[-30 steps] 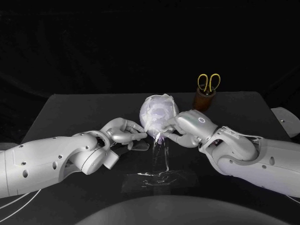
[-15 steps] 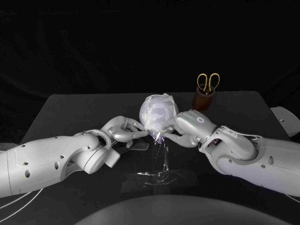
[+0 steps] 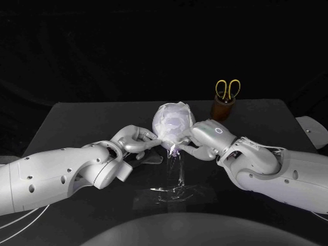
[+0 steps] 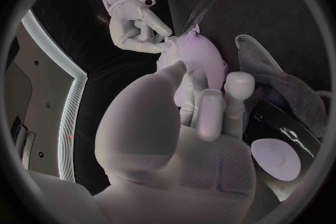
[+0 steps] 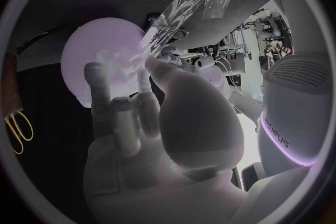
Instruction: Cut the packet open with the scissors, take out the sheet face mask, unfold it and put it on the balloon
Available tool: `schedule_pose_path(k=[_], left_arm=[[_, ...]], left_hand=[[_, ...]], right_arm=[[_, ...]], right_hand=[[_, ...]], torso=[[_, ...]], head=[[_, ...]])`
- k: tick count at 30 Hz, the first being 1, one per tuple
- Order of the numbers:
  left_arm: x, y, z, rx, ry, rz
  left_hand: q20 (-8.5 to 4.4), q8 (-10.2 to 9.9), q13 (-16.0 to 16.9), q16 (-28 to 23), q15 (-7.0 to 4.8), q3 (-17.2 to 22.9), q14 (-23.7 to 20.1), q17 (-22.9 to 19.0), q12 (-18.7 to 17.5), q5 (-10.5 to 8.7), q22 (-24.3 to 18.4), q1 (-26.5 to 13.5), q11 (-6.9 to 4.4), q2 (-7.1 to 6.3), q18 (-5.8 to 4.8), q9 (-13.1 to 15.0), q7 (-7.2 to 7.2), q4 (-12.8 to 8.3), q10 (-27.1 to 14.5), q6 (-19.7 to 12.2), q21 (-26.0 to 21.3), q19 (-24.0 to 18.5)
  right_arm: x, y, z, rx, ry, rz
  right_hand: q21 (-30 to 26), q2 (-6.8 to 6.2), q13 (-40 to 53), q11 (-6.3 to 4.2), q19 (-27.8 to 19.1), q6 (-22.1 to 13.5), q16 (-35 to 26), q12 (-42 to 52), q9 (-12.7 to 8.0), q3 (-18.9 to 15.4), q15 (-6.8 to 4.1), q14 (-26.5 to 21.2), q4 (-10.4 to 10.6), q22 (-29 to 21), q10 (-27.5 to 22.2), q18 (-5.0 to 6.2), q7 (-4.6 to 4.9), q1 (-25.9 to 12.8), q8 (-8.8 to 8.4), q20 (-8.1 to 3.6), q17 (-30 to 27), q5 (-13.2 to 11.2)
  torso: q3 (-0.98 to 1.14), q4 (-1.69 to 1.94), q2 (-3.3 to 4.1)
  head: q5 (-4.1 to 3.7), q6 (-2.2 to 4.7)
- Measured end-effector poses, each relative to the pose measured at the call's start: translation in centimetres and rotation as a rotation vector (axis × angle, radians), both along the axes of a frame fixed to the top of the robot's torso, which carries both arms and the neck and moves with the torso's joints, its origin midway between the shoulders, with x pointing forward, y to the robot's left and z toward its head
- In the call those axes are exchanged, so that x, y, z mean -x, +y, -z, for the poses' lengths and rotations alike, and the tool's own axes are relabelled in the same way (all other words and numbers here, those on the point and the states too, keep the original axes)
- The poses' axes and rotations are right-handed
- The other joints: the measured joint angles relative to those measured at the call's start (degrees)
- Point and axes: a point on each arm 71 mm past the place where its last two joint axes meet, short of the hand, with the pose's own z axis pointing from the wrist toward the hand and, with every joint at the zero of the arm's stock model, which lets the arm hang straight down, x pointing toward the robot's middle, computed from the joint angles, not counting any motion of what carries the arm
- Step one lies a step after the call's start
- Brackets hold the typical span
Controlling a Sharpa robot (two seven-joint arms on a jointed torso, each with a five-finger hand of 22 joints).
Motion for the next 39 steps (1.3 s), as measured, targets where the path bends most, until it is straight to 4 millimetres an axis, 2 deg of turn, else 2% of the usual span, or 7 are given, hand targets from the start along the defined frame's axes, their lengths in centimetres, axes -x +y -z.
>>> schedule_pose_path(k=[8,11,13,15,19,30,39], left_arm=[[-0.2,-0.2,-0.1,0.015,-0.01,-0.03],[-0.3,-0.2,-0.1,0.018,-0.013,-0.038],[-0.3,-0.3,-0.1,0.02,-0.014,-0.044],[-0.3,-0.3,-0.2,0.02,-0.015,-0.048],[-0.4,-0.2,-0.2,0.02,-0.021,-0.058],[-0.5,0.9,-0.4,0.017,-0.04,-0.096],[-0.4,1.6,-0.5,0.027,-0.038,-0.114]], left_hand=[[-0.76,1.0,4.1,0.9,-0.9,0.9,1.3,2.5,2.6,-0.01,2.6,0.5,-1.08,1.0,-0.38,0.0,-1.25,0.6,3.9,2.3,2.0,1.5],[-1.06,1.4,5.7,1.3,-1.47,2.5,1.9,3.4,3.2,-0.03,3.6,2.0,-1.59,2.25,-0.39,0.1,-1.76,-0.3,5.2,3.2,2.7,2.2],[-1.47,1.8,7.6,1.5,-1.63,3.7,2.0,3.9,4.0,-0.12,4.5,3.3,-1.72,2.37,-0.45,0.1,-1.8,-1.4,6.9,4.1,3.5,2.7],[-1.77,2.2,9.2,1.5,-1.72,5.1,2.1,4.2,4.5,-0.26,5.2,3.9,-1.68,2.19,-1.25,0.1,-1.58,-2.1,8.3,4.3,3.9,2.9],[-1.76,3.0,11.5,1.8,-1.73,8.7,2.1,4.2,5.1,-0.42,6.5,4.2,-0.87,1.88,-1.26,0.1,-1.2,-3.4,9.8,4.7,5.0,3.4],[-1.76,3.8,12.3,1.8,-1.73,11.9,2.1,4.2,5.1,-0.26,6.5,2.6,-1.29,0.48,-1.27,0.1,-1.19,-3.8,10.8,4.7,5.1,3.4],[-1.76,4.2,11.9,1.8,-1.71,12.8,2.1,4.2,5.1,-0.26,6.7,0.3,-1.81,1.0,-1.27,0.1,-1.8,-3.0,11.3,4.0,5.1,3.3]], right_arm=[[0.0,0.0,0.0,0.006,-0.001,0.006],[-0.1,0.0,0.0,0.008,-0.001,0.007],[-0.1,0.0,0.1,0.009,-0.001,0.008],[-0.1,0.0,0.1,0.011,-0.001,0.01],[-0.1,0.0,0.1,0.013,0.0,0.013],[-0.2,-0.1,0.2,0.025,0.004,0.024],[-0.3,-0.2,0.3,0.037,0.005,0.034]], right_hand=[[0.0,0.0,0.0,0.0,0.0,0.0,0.0,0.0,0.0,0.0,0.0,0.0,0.0,0.0,0.0,-0.01,-0.01,0.0,0.0,0.0,0.0,0.0],[0.0,0.0,0.0,0.0,0.0,0.0,0.0,0.0,0.0,0.0,0.0,0.0,0.0,0.0,0.0,-0.01,-0.01,0.0,0.0,0.0,0.0,0.0],[0.0,0.0,0.0,0.0,0.0,0.0,-0.1,0.0,0.0,0.0,0.0,0.0,0.0,0.0,0.0,-0.01,-0.01,0.0,0.0,0.0,0.0,0.0],[0.0,0.0,0.0,0.0,0.0,0.0,0.0,0.0,0.0,0.0,0.0,0.0,0.0,0.0,0.0,-0.01,-0.01,0.0,0.0,0.0,0.0,0.0],[0.0,0.0,0.0,0.0,0.0,0.0,0.1,0.0,0.0,0.0,0.01,0.0,0.0,0.0,0.0,-0.02,-0.02,0.0,0.0,0.0,0.0,0.0],[0.0,0.0,0.0,0.0,0.0,0.0,0.1,0.0,0.0,0.0,0.01,0.0,0.0,0.0,0.0,-0.02,-0.03,0.0,0.0,0.0,0.0,0.0],[0.0,0.0,0.0,-0.09,0.0,0.1,0.1,0.0,0.0,0.0,0.01,0.0,0.0,0.0,-0.1,-0.03,-0.11,0.0,0.0,0.0,0.0,0.0]], torso=[[0.01,-0.01,0.0],[0.02,-0.01,0.0],[0.02,-0.01,0.0],[0.02,-0.01,-0.01],[0.03,-0.01,-0.01],[0.03,-0.01,-0.02],[-0.03,0.03,-0.03]], head=[[0.03,-0.07],[0.05,-0.05],[0.06,-0.03],[0.06,-0.03],[0.09,-0.02],[-0.04,-0.15],[0.04,-0.21]])
